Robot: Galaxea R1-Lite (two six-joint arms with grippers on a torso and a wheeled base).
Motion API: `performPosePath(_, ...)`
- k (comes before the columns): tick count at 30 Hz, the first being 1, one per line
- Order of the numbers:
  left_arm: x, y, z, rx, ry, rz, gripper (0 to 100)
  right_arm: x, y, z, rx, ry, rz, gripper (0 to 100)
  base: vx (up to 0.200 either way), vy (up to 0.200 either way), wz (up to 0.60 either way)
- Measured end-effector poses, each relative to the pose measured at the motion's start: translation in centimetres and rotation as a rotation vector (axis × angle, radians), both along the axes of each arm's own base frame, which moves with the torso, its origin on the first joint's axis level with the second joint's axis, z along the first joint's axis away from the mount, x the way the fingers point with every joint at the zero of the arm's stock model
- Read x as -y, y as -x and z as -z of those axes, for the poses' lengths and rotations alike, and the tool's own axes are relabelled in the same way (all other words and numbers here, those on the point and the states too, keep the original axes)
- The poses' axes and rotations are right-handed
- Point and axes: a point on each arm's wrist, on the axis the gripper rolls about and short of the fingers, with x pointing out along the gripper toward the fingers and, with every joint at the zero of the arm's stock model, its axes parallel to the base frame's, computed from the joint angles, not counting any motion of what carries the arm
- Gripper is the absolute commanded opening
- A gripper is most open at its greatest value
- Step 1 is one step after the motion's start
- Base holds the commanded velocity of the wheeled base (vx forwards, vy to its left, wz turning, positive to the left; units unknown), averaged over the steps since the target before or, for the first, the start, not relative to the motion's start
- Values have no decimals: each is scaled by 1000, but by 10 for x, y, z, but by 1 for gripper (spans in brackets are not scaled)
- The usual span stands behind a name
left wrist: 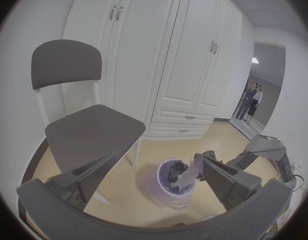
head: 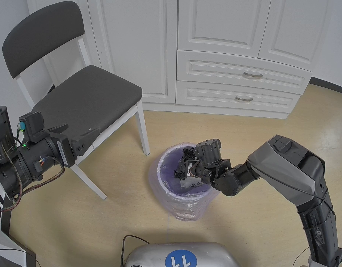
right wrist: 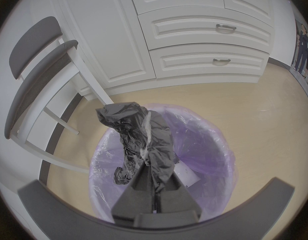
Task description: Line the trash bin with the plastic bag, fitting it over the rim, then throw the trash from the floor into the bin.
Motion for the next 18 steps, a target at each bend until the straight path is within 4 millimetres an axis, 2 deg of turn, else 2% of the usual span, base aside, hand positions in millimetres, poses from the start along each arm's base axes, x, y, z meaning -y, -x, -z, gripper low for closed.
performPosePath(9, 0, 0, 0, 0, 0, 0, 100, -14, 0, 5, 7, 5, -30, 0, 0, 0, 0)
performPosePath(18, 0, -1, 0, -3, -1, 0, 100, -33, -15, 13, 54, -37, -48, 0, 0, 0, 0)
